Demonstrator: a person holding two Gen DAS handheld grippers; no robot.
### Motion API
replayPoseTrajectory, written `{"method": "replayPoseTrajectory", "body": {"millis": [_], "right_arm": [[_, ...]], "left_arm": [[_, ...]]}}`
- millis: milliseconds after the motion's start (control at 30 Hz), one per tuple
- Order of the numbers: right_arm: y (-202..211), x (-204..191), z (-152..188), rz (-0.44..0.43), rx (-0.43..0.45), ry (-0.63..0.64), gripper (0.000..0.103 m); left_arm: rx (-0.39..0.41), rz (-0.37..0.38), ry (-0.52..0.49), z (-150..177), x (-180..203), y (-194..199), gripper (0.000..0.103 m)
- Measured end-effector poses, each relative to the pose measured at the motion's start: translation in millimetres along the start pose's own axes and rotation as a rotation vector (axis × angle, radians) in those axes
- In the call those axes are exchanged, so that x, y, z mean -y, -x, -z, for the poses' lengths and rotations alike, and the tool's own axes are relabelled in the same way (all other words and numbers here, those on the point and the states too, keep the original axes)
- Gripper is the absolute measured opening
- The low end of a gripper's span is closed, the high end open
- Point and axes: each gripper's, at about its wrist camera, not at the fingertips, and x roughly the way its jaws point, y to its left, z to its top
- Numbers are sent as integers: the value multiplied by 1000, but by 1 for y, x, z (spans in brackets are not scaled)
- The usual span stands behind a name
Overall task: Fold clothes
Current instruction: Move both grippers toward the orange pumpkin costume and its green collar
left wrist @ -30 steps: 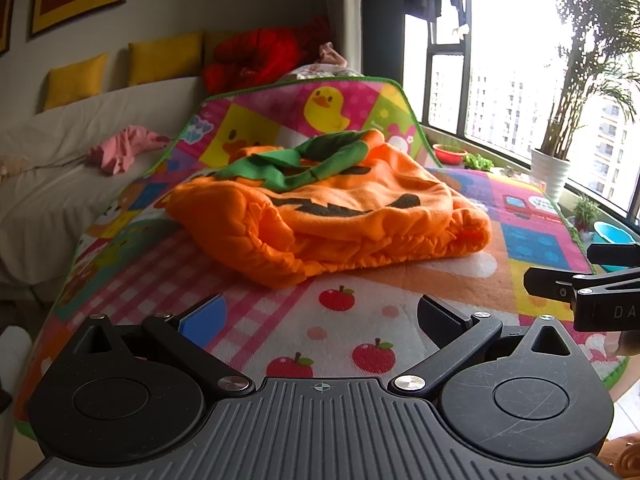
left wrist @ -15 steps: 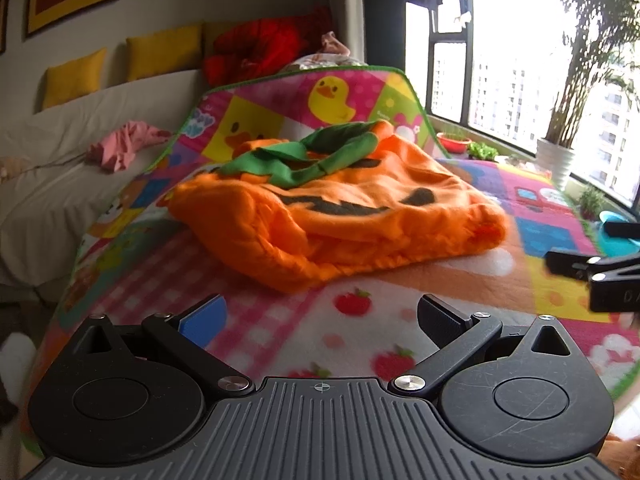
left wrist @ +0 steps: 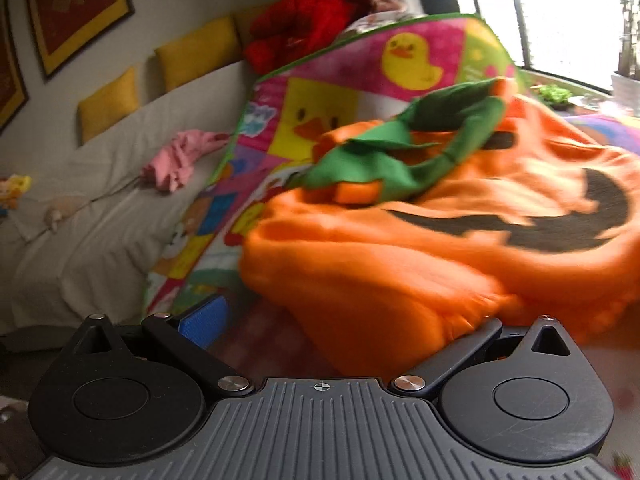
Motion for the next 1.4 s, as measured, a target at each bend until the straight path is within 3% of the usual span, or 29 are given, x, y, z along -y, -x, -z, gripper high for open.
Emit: {"method": "replayPoseTrajectory", "body": {"millis": [167,400,500,600,733,867,967,1133,1267,1400], "right_arm": [[6,48,26,36,-73,-94,103],[70,93,86,50,-136,-137,103],[92,102,107,14,-164,-157,103],[108,102,112,-93,-153,-144,103],[133,122,108,-328,-111,-162,103],[160,159,107,-477,-39,-184,103],[174,183,107,-529,17,-178,103],[197,204,115,-592,112,-144,103],[203,197,116,-597,116,-96,103],[219,213,107,-631,232,-133,103]], "left_arm": [[4,50,-33,1,11,4,103],[41,142,-117,19,42,44,103],[43,160,-146,34,47,70,103],[34,181,-158,51,49,91,103],[11,281,-156,63,39,117,103],[9,493,-125,55,17,141,103],[59,603,-107,41,7,160,103],[164,673,-77,15,2,179,103],[167,742,12,-6,-3,175,103],[183,762,32,-11,-15,180,103]]}}
